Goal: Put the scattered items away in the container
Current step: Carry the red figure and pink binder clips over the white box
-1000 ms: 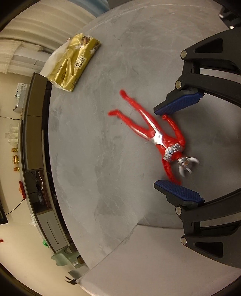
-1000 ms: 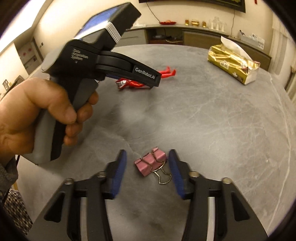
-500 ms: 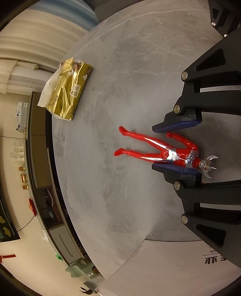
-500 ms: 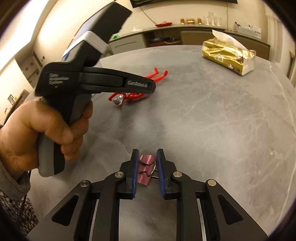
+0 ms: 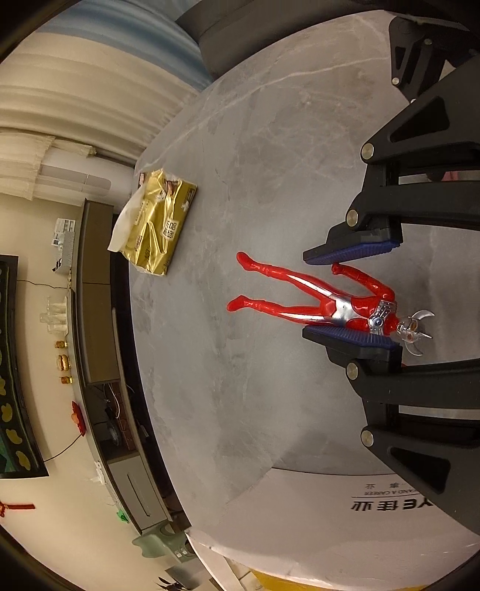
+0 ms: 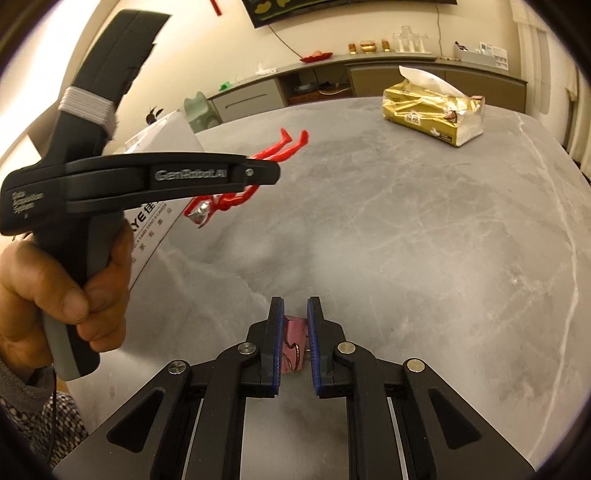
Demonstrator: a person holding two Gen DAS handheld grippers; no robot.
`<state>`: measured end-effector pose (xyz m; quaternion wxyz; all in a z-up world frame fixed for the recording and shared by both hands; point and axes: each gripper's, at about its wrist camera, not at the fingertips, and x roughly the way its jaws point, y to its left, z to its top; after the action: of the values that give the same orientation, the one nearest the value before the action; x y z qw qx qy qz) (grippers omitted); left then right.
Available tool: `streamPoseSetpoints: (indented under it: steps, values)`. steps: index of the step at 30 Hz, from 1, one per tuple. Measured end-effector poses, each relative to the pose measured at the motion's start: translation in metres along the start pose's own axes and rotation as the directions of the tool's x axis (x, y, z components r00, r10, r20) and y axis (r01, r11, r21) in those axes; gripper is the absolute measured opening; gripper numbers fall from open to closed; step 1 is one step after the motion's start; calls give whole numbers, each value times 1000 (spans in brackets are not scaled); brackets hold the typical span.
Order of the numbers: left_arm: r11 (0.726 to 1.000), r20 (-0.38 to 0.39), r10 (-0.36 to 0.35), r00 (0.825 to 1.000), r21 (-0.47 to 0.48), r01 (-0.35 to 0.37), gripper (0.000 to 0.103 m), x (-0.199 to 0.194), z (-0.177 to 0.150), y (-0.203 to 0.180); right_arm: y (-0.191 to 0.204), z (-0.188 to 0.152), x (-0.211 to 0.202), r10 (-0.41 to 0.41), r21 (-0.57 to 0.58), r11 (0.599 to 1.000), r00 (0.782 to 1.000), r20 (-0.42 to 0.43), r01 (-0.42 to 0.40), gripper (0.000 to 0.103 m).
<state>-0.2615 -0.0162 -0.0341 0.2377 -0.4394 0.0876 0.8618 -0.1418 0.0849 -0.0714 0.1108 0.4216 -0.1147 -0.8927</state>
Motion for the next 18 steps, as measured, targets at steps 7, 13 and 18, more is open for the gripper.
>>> streamPoseSetpoints:
  steps: [7,13,18]
  values:
    - [1000,8,-13,1000,-20,13,35,-19,-14,0,-6,-7,-18,2,24,1000,1000,17,-3,12]
    - [999,24,-36,999,-29,36,35,-40,-25,-5,-2,-12,-34,-2,28,1000,999,32,1,12]
    - [998,41,-51,998,-37,52,35,-62,-36,-7,1,-14,-42,1,23,1000,999,38,-2,12]
